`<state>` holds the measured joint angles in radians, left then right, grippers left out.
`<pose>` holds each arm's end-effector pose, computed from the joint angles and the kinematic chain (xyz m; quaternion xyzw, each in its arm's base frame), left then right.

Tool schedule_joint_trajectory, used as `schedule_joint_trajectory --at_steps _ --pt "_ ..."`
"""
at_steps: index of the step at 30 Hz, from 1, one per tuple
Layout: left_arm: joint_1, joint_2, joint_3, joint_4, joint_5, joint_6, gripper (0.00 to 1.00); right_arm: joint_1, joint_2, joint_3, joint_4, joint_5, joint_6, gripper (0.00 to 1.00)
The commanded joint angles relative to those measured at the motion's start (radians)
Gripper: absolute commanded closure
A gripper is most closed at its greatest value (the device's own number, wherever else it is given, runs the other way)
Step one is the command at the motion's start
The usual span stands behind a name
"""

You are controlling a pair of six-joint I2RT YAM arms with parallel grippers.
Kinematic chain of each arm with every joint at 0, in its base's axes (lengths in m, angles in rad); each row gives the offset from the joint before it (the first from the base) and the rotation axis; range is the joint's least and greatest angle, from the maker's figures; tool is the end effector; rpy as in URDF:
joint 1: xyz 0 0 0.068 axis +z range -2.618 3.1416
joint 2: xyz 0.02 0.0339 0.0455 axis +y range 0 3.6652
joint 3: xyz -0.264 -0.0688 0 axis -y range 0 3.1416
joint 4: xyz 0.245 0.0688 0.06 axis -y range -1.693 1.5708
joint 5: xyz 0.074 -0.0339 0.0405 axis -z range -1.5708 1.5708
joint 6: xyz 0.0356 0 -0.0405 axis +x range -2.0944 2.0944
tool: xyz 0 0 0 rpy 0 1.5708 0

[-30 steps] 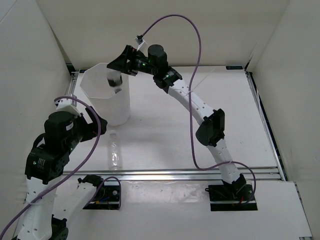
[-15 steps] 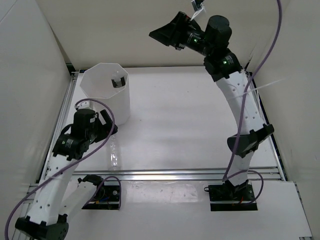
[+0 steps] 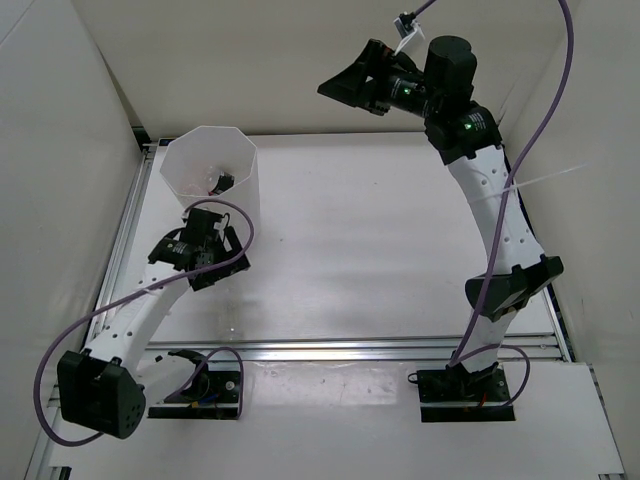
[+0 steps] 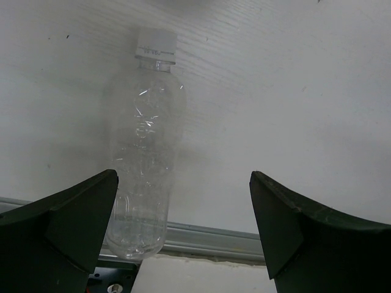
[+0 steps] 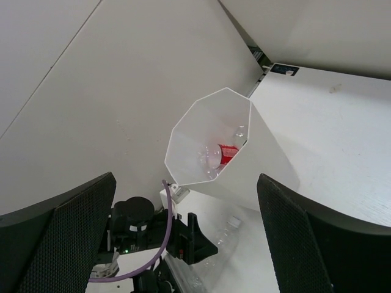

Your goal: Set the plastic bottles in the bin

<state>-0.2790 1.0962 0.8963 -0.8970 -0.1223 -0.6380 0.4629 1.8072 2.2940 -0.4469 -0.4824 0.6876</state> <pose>0.1947 -0.0513 0.2612 -0.1873 0.9521 -0.0504 0.2364 0.3288 0.1826 0.5420 -0.0957 0.6879 0.5198 0.4975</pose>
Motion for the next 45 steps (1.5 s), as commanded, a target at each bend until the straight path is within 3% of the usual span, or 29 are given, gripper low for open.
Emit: schedule_joint_trajectory --at_steps 1,15,19,20,23,26,30,35,40,45 --pt "-0.005 0.017 -0.039 0.064 0.009 -0.011 0.00 -0.026 -0.022 0.010 0.002 -0.039 -0.030 0.00" --pt "-0.005 0.064 -0.325 0.237 0.071 -0.061 0.00 -0.155 -0.060 0.010 -0.026 -0.127 0.010 0.00" --pt "-0.014 0.030 -0.352 0.276 0.119 -0.071 0.18 -0.177 -0.078 -0.024 -0.026 -0.127 0.020 0.00" --pt "-0.014 0.001 -0.352 0.276 0.119 -0.071 0.33 -0.178 -0.078 -0.024 -0.026 -0.136 0.020 0.00" --pt "-0.014 -0.091 -0.352 0.264 0.153 -0.061 0.47 -0.187 -0.089 -0.050 -0.026 -0.136 0.020 0.00" --pt "-0.014 -0.177 -0.323 0.253 0.211 -0.071 0.50 -0.196 -0.109 -0.076 -0.026 -0.136 0.020 0.00" --pt "-0.063 -0.286 -0.162 0.210 0.242 -0.071 0.54 -0.205 -0.127 -0.117 -0.026 -0.127 0.020 0.00" --pt "-0.086 -0.262 0.238 0.164 0.184 0.012 0.54 -0.214 -0.128 -0.128 -0.026 -0.127 0.029 0.00" --pt "-0.086 -0.037 0.675 0.164 0.011 0.138 0.52 -0.224 -0.097 -0.107 -0.016 -0.136 0.050 0.00" --pt "-0.074 0.183 0.883 0.164 -0.143 0.234 0.41 -0.224 -0.075 -0.074 -0.007 -0.154 0.073 0.00"
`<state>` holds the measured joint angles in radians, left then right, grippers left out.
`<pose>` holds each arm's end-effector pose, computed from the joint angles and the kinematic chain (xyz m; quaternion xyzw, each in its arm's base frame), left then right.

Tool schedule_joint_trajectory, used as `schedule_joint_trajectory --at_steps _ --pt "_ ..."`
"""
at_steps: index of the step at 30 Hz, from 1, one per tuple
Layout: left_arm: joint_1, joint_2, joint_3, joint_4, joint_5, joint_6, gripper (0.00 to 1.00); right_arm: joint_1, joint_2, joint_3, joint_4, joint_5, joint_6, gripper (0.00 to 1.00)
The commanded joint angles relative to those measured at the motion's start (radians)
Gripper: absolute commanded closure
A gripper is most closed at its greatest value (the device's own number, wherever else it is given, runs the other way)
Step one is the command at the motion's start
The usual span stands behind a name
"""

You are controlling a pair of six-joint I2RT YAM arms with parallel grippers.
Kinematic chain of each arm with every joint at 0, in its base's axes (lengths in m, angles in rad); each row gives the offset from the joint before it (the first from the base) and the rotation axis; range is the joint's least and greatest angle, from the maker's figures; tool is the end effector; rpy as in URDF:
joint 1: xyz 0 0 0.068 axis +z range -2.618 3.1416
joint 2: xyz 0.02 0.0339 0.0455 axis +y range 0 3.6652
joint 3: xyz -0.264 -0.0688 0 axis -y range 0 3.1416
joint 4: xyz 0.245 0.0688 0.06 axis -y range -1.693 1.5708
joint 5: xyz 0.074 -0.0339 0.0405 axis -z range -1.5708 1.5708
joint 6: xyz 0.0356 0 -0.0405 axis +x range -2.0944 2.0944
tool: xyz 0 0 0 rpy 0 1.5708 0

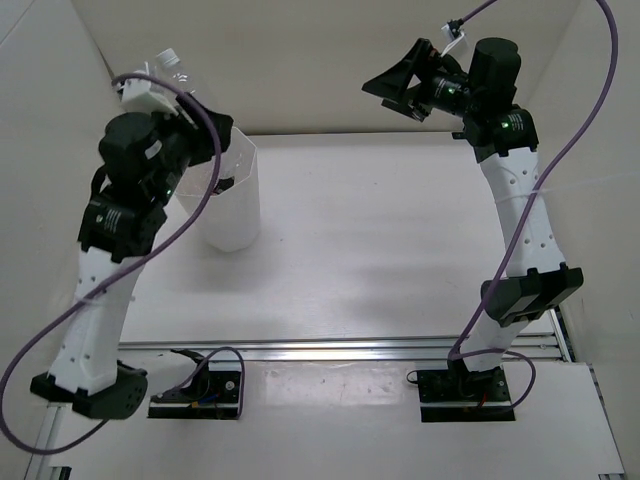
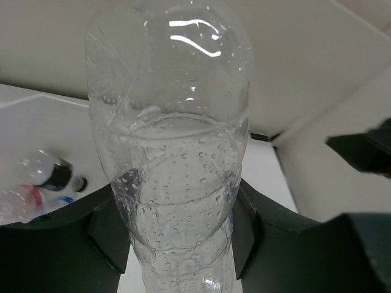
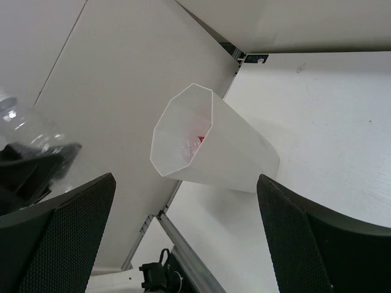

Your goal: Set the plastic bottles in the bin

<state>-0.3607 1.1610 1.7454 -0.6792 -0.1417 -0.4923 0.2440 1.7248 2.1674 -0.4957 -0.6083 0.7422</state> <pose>0.1840 -0.0640 0.5305 -0.0960 0.7332 -0.2300 0.6327 0.3437 0.1065 0.5280 -0.0290 0.7218 0.5022 0.4754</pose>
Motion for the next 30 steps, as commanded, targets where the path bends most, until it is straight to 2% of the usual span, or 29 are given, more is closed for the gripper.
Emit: schedule_joint_trajectory --at_steps 1,4,7,9,12,13,17,20,23,24,26,30 --pt "0.037 0.147 0.051 -0.054 -0.148 0.103 0.39 -0.005 0.007 0.064 0.042 -0.028 0.019 0.00" --pt "0.086 0.253 0.092 -0.054 -0.200 0.115 0.35 -0.014 -0.004 0.065 0.042 -0.053 0.019 0.00" --pt "0.140 0.295 0.092 -0.045 -0.222 0.126 0.35 -0.049 -0.030 0.043 0.042 -0.076 0.006 0.00" --pt "0.164 0.313 0.092 -0.045 -0.222 0.126 0.32 -0.077 -0.062 0.006 0.032 -0.085 0.006 0.00" --pt "0.178 0.313 0.082 -0.036 -0.206 0.098 0.18 -0.101 -0.103 -0.033 -0.003 -0.085 -0.036 0.00" --pt "0.178 0.304 0.066 -0.036 -0.226 0.089 0.01 -0.101 -0.103 -0.044 -0.015 -0.085 -0.053 0.00" --pt "0.178 0.221 0.002 -0.036 -0.291 0.069 0.01 -0.112 -0.116 -0.041 -0.096 -0.084 -0.122 0.00" --pt "0.178 0.120 -0.090 -0.036 -0.305 0.057 0.01 -0.143 -0.149 -0.093 -0.121 -0.094 -0.133 0.00" --pt "0.178 -0.019 -0.274 -0.036 -0.305 0.026 0.01 -0.199 -0.177 -0.169 -0.121 -0.145 -0.101 0.00" --pt "0.178 -0.103 -0.390 -0.036 -0.318 0.009 0.01 -0.233 -0.186 -0.237 -0.121 -0.145 -0.055 0.00" --pt "0.178 -0.193 -0.505 -0.036 -0.343 -0.052 0.01 -0.265 -0.215 -0.312 -0.121 -0.157 -0.014 0.00" --pt "0.178 -0.398 -0.739 -0.036 -0.464 -0.179 0.01 -0.299 -0.240 -0.414 -0.121 -0.182 0.013 0.00"
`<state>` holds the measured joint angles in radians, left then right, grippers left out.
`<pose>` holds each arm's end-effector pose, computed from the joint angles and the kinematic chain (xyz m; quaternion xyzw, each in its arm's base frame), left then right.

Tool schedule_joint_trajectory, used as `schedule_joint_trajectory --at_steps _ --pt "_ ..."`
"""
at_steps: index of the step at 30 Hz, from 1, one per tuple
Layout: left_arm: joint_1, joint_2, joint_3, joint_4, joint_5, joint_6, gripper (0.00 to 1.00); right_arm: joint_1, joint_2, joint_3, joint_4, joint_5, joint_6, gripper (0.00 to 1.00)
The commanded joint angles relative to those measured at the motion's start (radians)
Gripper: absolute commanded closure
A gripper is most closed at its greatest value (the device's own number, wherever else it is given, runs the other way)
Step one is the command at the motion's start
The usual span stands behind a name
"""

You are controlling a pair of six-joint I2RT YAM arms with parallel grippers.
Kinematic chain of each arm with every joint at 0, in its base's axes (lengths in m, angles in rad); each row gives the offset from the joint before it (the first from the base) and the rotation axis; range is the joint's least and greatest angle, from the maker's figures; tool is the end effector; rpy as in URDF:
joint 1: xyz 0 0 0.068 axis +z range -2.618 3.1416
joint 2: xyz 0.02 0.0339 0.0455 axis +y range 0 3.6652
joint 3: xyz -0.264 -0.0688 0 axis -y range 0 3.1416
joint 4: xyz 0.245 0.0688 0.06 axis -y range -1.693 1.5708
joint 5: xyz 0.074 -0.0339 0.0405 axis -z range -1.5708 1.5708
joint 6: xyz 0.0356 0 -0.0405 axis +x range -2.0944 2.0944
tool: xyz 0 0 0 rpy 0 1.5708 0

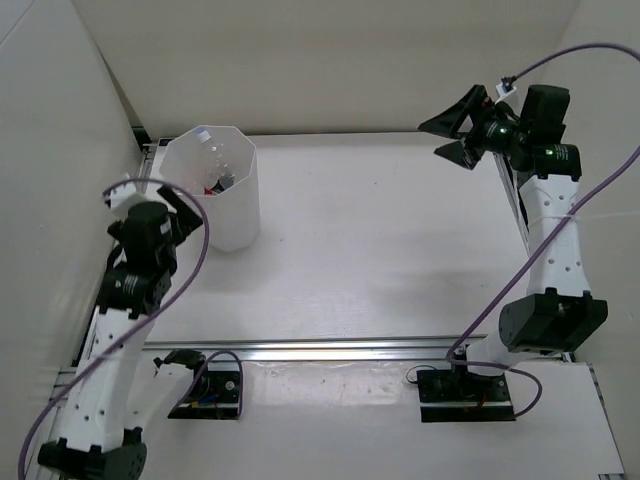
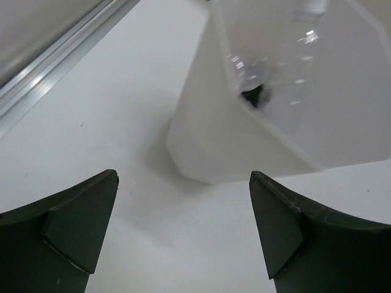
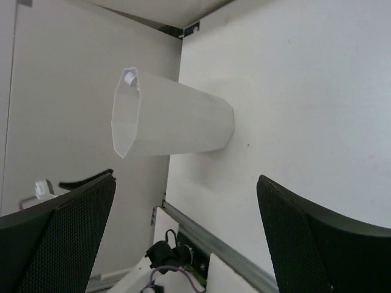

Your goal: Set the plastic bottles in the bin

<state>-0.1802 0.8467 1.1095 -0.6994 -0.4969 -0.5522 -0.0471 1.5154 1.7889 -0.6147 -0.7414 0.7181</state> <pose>0.1620 -0.0123 0.3883 -0.2810 0.7790 0.0072 0.5604 0.3203 0.0090 0.4675 0.0904 0.7844 0.4564 0.4102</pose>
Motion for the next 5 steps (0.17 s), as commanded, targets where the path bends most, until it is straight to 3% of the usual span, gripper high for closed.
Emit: schedule_joint_trajectory --at_steps 1,5 --pt "-0.002 -0.142 -0.169 -0.015 -0.132 -0.138 0.01 -0.008 -0.031 -0.036 -0.002 -0.049 0.037 0.00" --pt "-0.002 -0.178 -0.263 -0.015 -0.271 -0.183 0.01 -0.008 -0.008 -0.036 -0.011 -0.081 0.049 0.00"
